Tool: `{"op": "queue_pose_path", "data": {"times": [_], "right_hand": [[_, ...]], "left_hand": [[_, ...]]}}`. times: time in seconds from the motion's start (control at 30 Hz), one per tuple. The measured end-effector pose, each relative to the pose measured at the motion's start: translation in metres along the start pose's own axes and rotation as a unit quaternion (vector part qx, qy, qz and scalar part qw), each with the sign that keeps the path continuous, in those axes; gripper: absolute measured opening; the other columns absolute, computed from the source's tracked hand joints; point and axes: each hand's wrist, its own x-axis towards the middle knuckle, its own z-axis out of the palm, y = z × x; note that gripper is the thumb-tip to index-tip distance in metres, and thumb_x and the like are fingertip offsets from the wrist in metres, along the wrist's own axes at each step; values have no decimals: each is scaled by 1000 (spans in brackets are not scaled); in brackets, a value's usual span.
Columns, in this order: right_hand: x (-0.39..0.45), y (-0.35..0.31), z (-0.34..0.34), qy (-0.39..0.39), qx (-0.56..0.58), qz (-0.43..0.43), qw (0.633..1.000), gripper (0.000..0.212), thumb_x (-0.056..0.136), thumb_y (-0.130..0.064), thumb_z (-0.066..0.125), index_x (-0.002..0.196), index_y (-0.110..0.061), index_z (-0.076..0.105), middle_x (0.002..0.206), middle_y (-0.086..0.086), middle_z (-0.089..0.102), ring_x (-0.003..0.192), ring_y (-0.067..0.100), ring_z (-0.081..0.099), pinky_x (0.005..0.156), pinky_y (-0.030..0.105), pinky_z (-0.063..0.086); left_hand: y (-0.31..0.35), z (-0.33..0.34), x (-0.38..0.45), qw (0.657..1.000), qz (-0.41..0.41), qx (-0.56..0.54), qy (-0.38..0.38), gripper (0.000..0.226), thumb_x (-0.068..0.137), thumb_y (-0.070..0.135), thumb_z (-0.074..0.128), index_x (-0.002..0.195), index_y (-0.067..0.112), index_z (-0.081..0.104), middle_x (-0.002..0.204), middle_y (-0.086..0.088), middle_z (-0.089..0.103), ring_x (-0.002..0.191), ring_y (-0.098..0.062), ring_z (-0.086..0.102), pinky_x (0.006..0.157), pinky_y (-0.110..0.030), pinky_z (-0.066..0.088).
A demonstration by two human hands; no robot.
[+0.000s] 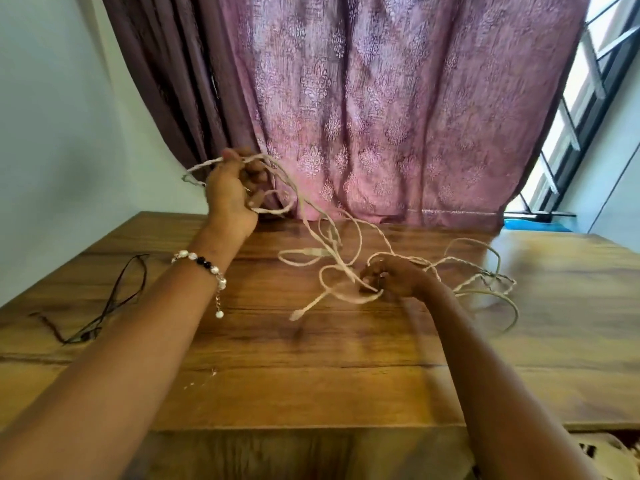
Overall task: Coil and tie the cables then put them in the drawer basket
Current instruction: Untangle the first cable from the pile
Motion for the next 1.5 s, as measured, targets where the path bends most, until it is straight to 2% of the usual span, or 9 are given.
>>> {"op": "queue_pose_path", "data": {"times": [0.27,0.53,0.7,0.83,0.97,1.1,1.23,1.33,1.5], "right_hand": [[3,29,9,119,-93,110,982,14,88,-12,56,84,-23,64,89,5,65,90,25,61,74,29,44],[8,25,16,140,-305,164,927,28,91,-22,48,114,-22,65,121,8,62,123,30,48,109,44,30],[4,21,22,176,-342,160,909,27,93,-26,49,116,-22,63,121,7,61,126,30,45,110,50,24],[7,-19,7,363,5,46,930,17,82,3,58,93,-3,70,98,17,69,94,26,62,80,30,45],[2,-73,-6,223,338,-1,915,30,91,7,49,118,-1,57,101,17,64,70,1,61,55,9,43],[17,-77,7,125,334,37,934,57,85,3,64,133,-14,40,94,14,60,71,17,59,44,20,44],[27,-70,17,123,363,81,920,26,85,6,63,106,-9,59,77,10,61,62,19,54,44,22,37],[31,-60,11,216,337,86,912,14,85,10,56,84,2,68,67,9,62,48,13,53,39,20,39],[43,-28,-12,403,238,85,879,18,76,-16,56,76,-28,68,73,2,70,69,26,67,62,46,56]], "left_hand": [[32,-18,21,966,11,-256,-17,40,101,29,33,68,19,52,43,5,42,36,-9,43,30,-13,20],[44,-23,21,954,66,-292,33,40,100,21,34,65,17,54,47,0,53,42,-13,55,30,-14,21],[58,-9,19,917,79,-392,18,39,100,16,33,66,14,51,47,-4,53,38,-17,54,28,-13,22],[36,7,14,938,53,-343,4,43,102,20,31,65,15,51,45,-2,53,38,-15,54,27,-13,23],[15,12,10,944,24,-330,5,39,102,26,30,69,14,48,43,-3,51,37,-16,53,27,-14,24],[6,19,2,930,4,-366,-24,38,101,24,28,71,11,47,41,-3,44,34,-14,46,26,-14,22],[8,23,-2,928,-7,-370,-51,37,101,23,28,71,12,46,40,-2,40,32,-12,42,25,-15,21],[9,16,-2,939,-11,-338,-62,40,101,26,28,68,13,45,38,0,36,30,-11,37,27,-13,20],[7,-10,5,967,-35,-245,-57,59,101,41,27,51,17,48,34,3,27,25,-9,27,32,-10,18]]}}
